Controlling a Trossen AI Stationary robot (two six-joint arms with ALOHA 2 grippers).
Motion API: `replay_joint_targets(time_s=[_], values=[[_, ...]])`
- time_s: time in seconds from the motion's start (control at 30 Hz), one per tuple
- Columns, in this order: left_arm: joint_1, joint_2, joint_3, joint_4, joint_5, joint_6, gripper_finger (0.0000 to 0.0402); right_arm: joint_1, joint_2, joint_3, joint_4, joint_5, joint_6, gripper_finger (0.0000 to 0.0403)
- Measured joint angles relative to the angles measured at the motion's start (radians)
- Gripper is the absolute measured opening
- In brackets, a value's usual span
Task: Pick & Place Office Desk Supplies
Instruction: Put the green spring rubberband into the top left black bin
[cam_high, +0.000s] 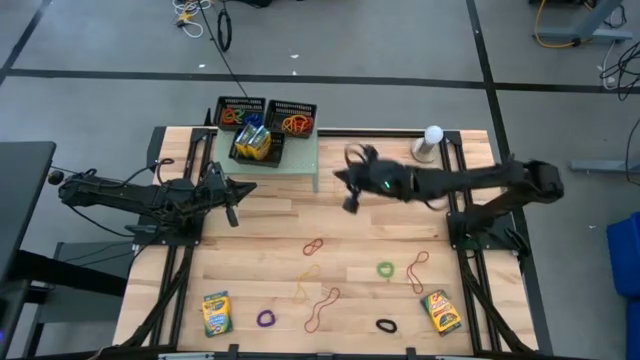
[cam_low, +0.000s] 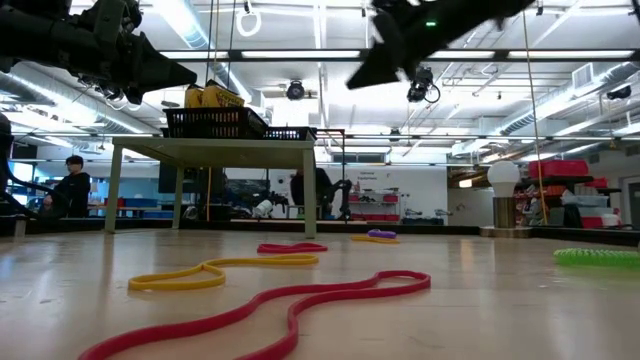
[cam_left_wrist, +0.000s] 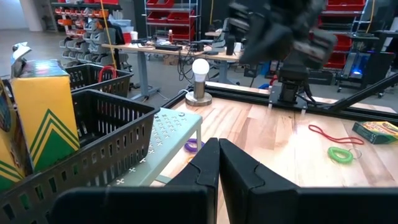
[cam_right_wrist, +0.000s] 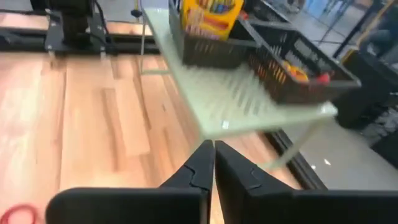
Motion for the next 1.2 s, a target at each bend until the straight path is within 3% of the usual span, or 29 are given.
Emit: replay_joint_targets(time_s=[0.1, 0.3, 0.57, 0.67, 0.9, 1.03, 1.2], values=[[0.000, 0.000, 0.000, 0.000, 0.000, 0.000, 0.0013, 0.079, -0.049, -0.104, 0.026, 0.080, 0.054, 0.0025], [0.000, 0.000, 0.000, 0.000, 0.000, 0.000, 0.0013, 0.230, -0.072, -0.262, 0.179, 0.088, 0.081, 0.0008], [0.000, 0.000, 0.000, 0.000, 0.000, 0.000, 0.0013, 0.385, -0.072, -0.325, 0.228, 0.118, 0.206, 0.0016], [0.000, 0.000, 0.000, 0.000, 0.000, 0.000, 0.0013, 0.437, -0.072, -0.310, 0.087, 0.118, 0.260, 0.0018], [0.000, 0.000, 0.000, 0.000, 0.000, 0.000, 0.0013, 0.589, -0.071, -0.200, -0.420, 0.166, 0.624, 0.0012], [0.000, 0.000, 0.000, 0.000, 0.000, 0.000, 0.0013, 0.680, -0.052, -0.157, -0.568, 0.137, 0.814, 0.0013], [0.000, 0.000, 0.000, 0.001, 0.000, 0.000, 0.0013, 0.762, 0.024, -0.099, -0.654, 0.080, 0.928, 0.0036]])
